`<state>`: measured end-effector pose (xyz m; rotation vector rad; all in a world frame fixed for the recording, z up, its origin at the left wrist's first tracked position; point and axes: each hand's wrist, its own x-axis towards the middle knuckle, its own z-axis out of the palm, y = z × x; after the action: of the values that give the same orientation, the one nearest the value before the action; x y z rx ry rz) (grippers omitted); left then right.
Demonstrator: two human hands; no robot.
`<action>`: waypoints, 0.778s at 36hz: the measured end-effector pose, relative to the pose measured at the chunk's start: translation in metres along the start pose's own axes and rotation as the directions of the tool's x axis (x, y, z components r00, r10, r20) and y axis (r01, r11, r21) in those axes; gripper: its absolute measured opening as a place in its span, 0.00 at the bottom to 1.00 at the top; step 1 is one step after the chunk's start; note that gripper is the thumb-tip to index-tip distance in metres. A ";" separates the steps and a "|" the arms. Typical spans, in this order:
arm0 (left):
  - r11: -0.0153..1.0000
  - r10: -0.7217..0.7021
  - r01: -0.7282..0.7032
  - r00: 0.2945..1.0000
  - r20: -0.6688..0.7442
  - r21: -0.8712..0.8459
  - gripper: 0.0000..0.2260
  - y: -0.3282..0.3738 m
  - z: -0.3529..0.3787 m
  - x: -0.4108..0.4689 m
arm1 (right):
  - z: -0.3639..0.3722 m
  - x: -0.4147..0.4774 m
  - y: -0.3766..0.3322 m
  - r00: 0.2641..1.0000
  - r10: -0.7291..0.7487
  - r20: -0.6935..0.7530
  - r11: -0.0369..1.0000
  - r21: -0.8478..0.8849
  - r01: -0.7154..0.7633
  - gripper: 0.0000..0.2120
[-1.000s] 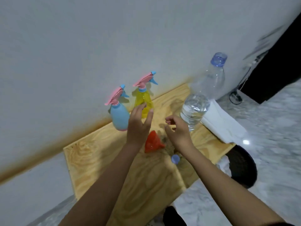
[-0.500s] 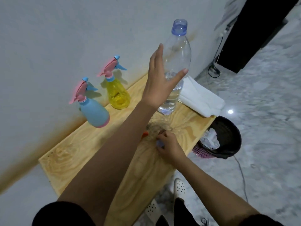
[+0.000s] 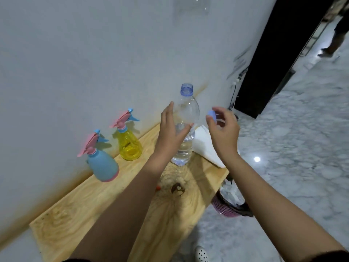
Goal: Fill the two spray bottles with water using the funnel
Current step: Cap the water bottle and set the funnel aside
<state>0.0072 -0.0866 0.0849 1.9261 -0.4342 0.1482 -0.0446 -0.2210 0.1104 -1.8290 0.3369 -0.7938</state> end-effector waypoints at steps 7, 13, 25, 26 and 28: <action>0.999 -0.001 0.000 1.000 0.015 0.052 0.35 0.008 0.000 0.004 | 0.016 0.061 -0.063 0.930 -0.202 0.307 0.977 -0.008 0.215 0.13; 0.998 -0.019 0.018 1.000 0.007 0.066 0.36 0.013 0.001 0.006 | 0.023 0.074 -0.064 0.881 -0.208 0.424 0.963 -0.070 0.261 0.15; 0.994 -0.041 0.042 0.999 -0.003 0.102 0.37 0.012 0.003 0.013 | 0.022 0.104 -0.079 0.761 -0.135 0.635 0.923 -0.198 0.330 0.14; 0.993 -0.040 0.040 0.999 -0.002 0.108 0.37 0.012 0.002 0.014 | 0.022 0.105 -0.079 0.765 -0.135 0.630 0.922 -0.202 0.329 0.14; 0.993 -0.039 0.039 0.999 -0.002 0.115 0.37 0.012 0.003 0.015 | 0.022 0.107 -0.080 0.765 -0.130 0.631 0.918 -0.216 0.334 0.15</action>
<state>0.0165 -0.0965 0.0986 2.0460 -0.3956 0.1506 0.0385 -0.2344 0.2168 -2.3532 -0.2088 -0.2750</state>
